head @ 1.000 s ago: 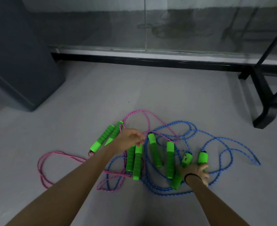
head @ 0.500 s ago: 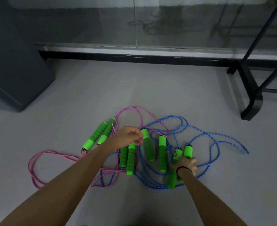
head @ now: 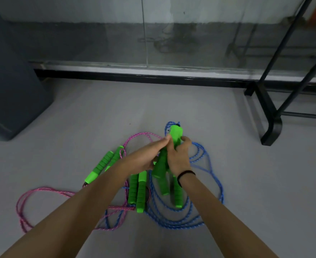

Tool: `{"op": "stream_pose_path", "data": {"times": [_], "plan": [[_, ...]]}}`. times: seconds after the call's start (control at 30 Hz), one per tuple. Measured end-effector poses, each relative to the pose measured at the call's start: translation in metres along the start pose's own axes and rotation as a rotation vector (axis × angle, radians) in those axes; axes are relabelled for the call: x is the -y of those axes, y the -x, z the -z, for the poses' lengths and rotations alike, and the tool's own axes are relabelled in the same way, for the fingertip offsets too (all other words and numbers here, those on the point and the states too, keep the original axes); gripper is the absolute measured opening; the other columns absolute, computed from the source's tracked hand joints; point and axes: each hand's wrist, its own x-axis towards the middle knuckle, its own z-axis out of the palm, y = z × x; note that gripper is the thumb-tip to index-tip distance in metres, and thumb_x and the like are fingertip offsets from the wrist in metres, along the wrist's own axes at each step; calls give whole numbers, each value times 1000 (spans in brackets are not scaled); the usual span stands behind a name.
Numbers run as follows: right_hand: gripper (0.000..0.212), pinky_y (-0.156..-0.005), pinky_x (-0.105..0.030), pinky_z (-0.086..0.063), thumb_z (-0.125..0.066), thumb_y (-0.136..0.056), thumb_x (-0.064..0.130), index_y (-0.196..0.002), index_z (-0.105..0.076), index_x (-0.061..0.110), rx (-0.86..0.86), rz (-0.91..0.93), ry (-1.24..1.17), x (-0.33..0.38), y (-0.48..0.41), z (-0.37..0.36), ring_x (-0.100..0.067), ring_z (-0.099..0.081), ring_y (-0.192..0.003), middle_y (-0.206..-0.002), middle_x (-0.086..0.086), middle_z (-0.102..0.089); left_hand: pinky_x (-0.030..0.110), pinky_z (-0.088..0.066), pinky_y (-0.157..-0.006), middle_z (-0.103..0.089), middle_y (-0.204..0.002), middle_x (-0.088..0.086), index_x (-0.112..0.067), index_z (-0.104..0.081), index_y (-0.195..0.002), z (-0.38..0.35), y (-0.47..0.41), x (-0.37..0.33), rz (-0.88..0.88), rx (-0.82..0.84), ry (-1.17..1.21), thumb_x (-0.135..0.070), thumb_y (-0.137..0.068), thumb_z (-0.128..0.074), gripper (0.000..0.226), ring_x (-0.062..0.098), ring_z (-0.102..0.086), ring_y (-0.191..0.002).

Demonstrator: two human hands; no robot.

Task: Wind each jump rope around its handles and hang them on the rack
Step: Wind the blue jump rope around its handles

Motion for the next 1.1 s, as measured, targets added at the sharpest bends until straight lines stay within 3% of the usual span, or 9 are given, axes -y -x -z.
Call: {"op": "stream_pose_path", "data": {"times": [0.1, 0.2, 0.43, 0.57, 0.63, 0.77, 0.9, 0.97, 1.1], "plan": [[47, -95, -29, -35, -39, -96, 31, -134, -25, 6, -29, 56, -5, 10, 5, -3, -28, -47, -112, -133, -19, -35, 38, -56, -71, -67, -108, 6, -26, -58, -113, -1, 1, -3, -39, -46, 59, -47, -94, -37, 35, 25, -64, -93], [36, -93, -41, -43, -39, -96, 27, -128, -32, 13, -20, 81, -62, 8, 10, -5, -29, -50, -103, -126, -19, -43, 29, -54, -62, -65, -102, 6, -24, -57, -114, -5, -1, -5, -105, -203, 34, -36, -98, -38, 28, 19, -63, -82], [30, -75, -11, -35, -49, -84, -4, -100, -40, 20, -105, 267, 0, 11, 21, 3, 3, -41, -84, -106, -5, -45, 44, -48, -96, -56, -130, 12, -18, -47, -132, -6, -13, -3, -118, -387, 30, -42, -98, -31, 44, 29, -56, -116], [36, -77, -32, -46, -60, -78, 6, -85, -40, 35, -56, 267, 42, 27, 11, 8, -17, -51, -90, -101, -5, -54, 31, -54, -72, -66, -113, 10, -21, -56, -121, -6, -9, -15, -155, -325, 61, -50, -93, -41, 43, 22, -65, -94], [27, -70, -24, -44, -63, -78, 12, -84, -42, 28, -12, 256, 117, 43, 6, 17, -18, -52, -83, -90, -1, -55, 32, -55, -75, -68, -110, 11, -23, -58, -116, -6, -2, -26, -217, -311, 64, -44, -85, -58, 37, 23, -67, -92], [16, -58, -18, -40, -64, -77, 21, -81, -49, 19, 104, 288, 328, 102, 4, 42, -10, -52, -68, -70, 10, -53, 33, -57, -73, -69, -107, 13, -17, -60, -113, -5, 17, -64, -245, -281, 110, -27, -80, -69, 35, 24, -67, -89], [18, -73, -31, -51, -63, -74, 27, -59, -56, 21, 227, 143, 343, 181, -4, 74, -15, -62, -71, -68, -1, -65, 27, -56, -60, -69, -90, 12, -11, -58, -112, -7, 60, -128, -298, -208, 39, 0, -80, -65, 35, 20, -69, -69], [22, -77, -37, -54, -62, -74, 28, -53, -56, 21, 110, 98, 227, 225, -12, 88, -21, -67, -72, -70, -7, -70, 32, -58, -66, -70, -90, 14, -15, -58, -116, -12, 91, -169, -309, -176, -23, 6, -75, -69, 48, 25, -69, -71], [7, -68, -5, -42, -55, -86, 7, -86, -57, 14, -40, 324, 48, 336, -10, 108, -11, -57, -81, -97, -12, -63, 34, -56, -75, -73, -93, 10, -28, -58, -120, -29, 165, -265, -344, -132, -117, 1, -66, -75, 63, 25, -69, -81]]}}
